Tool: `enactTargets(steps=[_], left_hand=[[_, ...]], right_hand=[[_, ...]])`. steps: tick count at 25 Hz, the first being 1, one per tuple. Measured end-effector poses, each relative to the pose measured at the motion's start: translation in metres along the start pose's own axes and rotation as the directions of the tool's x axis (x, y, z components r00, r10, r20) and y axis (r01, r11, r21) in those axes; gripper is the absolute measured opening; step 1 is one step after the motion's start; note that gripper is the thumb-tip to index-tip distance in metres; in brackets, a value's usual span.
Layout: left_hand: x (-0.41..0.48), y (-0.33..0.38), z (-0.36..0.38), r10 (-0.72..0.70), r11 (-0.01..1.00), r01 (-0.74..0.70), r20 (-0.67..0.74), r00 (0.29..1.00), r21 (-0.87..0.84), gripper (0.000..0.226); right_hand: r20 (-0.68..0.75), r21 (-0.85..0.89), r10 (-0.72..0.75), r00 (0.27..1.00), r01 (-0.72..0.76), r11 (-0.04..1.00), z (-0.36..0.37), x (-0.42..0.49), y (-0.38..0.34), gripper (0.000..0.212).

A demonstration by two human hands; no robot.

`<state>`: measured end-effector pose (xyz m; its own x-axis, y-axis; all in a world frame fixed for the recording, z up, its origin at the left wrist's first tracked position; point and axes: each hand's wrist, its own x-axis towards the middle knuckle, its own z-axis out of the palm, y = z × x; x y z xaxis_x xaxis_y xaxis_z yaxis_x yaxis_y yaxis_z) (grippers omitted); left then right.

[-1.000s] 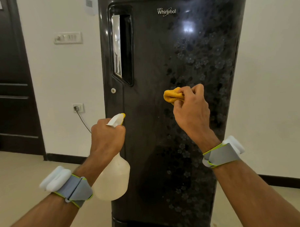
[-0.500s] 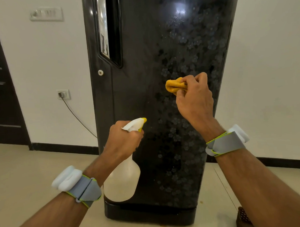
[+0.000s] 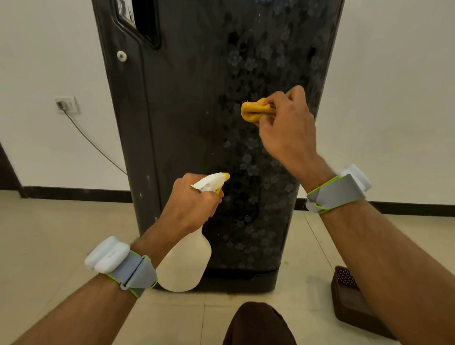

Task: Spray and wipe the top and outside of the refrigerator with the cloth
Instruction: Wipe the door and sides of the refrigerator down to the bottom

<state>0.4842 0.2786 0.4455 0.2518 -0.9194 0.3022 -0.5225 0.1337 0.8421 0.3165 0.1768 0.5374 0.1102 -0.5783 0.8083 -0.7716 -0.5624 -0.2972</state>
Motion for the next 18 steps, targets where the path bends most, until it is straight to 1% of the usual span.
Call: enactTargets(steps=[2, 5, 8, 11, 12, 14, 15, 18], left_hand=[[-0.005, -0.012, 0.002, -0.034, 0.999, 0.034, 0.004, 0.999, -0.003, 0.010], [-0.012, -0.040, 0.008, -0.058, 0.996, 0.059, -0.021, 0.998, 0.062, 0.010], [-0.023, -0.074, 0.015, -0.126, 0.992, 0.129, -0.127, 0.984, 0.016, 0.014], [-0.033, -0.106, 0.020, -0.218, 0.975, 0.224, -0.255, 0.942, -0.007, 0.021], [-0.035, -0.114, 0.020, -0.231, 0.970, 0.244, -0.300, 0.925, 0.007, 0.019], [-0.042, -0.124, 0.019, -0.225, 0.964, 0.262, -0.385, 0.895, 0.047, 0.013], [-0.044, -0.127, 0.019, -0.224, 0.961, 0.272, -0.421, 0.879, 0.056, 0.018], [-0.046, -0.133, 0.021, -0.225, 0.963, 0.267, -0.436, 0.871, 0.037, 0.019]], right_hand=[[0.013, 0.002, 0.010, 1.000, -0.010, 1.000, 0.004, -0.009, 0.003, 0.023], [0.044, 0.001, 0.030, 0.999, -0.030, 1.000, 0.014, -0.023, 0.009, 0.023], [0.079, 0.013, 0.033, 0.996, -0.034, 0.999, 0.026, -0.041, 0.012, 0.023], [0.127, 0.020, 0.032, 0.991, -0.035, 0.999, 0.044, -0.060, 0.012, 0.024], [0.140, 0.025, 0.028, 0.990, -0.032, 0.999, 0.049, -0.066, 0.012, 0.024], [0.161, 0.036, 0.022, 0.987, -0.028, 0.999, 0.059, -0.075, 0.011, 0.026], [0.171, 0.036, 0.021, 0.985, -0.027, 0.999, 0.062, -0.079, 0.011, 0.026], [0.188, 0.036, 0.031, 0.982, -0.038, 0.999, 0.073, -0.088, 0.012, 0.027]])
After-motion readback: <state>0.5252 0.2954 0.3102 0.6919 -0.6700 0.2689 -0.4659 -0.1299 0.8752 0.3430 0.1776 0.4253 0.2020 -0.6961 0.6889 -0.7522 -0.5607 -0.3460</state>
